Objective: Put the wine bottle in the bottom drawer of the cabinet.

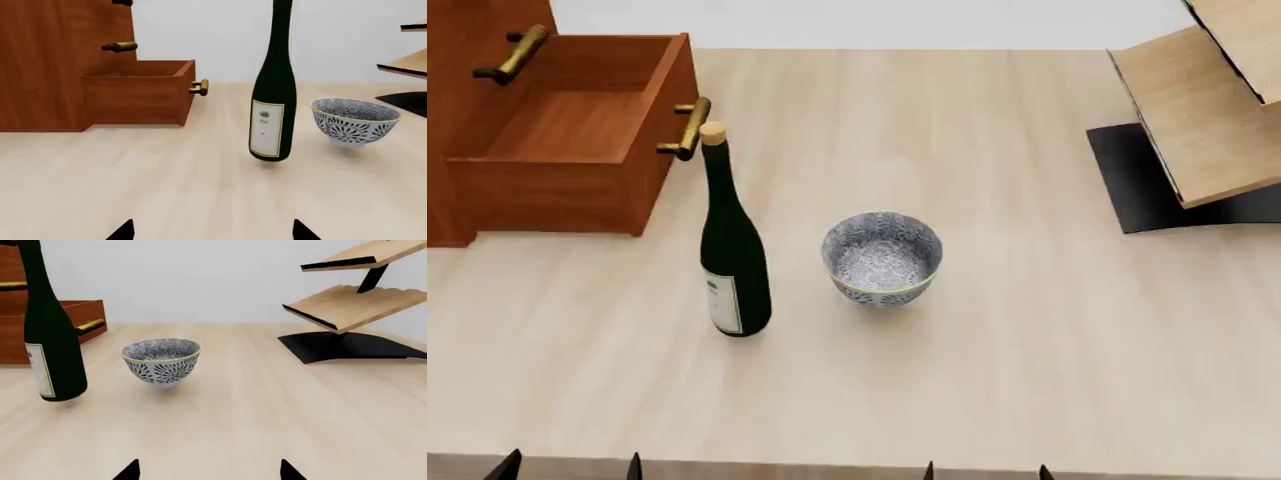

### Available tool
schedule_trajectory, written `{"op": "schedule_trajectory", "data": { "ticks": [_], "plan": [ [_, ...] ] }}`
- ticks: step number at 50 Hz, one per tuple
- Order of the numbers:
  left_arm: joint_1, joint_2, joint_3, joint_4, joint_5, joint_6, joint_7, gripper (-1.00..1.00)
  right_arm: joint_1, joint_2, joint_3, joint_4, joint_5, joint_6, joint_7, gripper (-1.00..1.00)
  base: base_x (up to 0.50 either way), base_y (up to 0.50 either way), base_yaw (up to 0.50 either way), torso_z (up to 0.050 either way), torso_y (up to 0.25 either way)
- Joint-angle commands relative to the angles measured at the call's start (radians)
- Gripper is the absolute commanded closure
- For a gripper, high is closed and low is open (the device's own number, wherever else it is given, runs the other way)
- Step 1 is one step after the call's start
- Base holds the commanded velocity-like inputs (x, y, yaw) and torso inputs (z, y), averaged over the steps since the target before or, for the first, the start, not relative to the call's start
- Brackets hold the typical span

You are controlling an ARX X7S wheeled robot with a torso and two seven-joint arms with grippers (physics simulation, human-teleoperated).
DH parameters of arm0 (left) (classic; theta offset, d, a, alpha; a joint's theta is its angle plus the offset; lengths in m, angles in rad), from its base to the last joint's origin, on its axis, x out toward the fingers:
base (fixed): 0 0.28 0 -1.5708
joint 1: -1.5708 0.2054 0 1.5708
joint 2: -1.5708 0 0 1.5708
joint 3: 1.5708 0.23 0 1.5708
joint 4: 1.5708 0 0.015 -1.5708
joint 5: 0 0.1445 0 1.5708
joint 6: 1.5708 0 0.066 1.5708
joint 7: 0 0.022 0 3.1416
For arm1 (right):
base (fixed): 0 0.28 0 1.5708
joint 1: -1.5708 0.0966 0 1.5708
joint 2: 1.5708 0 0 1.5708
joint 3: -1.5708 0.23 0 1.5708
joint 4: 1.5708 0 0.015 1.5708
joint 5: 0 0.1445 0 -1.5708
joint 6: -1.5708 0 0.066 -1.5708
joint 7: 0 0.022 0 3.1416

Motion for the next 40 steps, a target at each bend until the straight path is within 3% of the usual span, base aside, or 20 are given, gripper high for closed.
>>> {"op": "schedule_trajectory", "data": {
  "ticks": [1,19,40],
  "plan": [
    [0.000,-0.010,0.011,0.000,-0.010,0.000,-0.011,-1.00,0.000,0.009,-0.013,0.000,0.009,0.000,0.013,-1.00,0.00,0.00,0.00,0.000,0.000],
    [0.013,-0.061,0.095,0.000,-0.022,0.043,-0.047,-1.00,0.000,0.059,-0.091,0.012,-0.020,-0.018,0.100,-1.00,0.00,0.00,0.00,0.000,0.000],
    [0.007,-0.085,0.130,-0.006,-0.008,0.048,-0.102,-1.00,-0.002,0.085,-0.115,0.008,-0.012,-0.028,0.155,-1.00,0.00,0.00,0.00,0.049,0.000]
  ]
}}
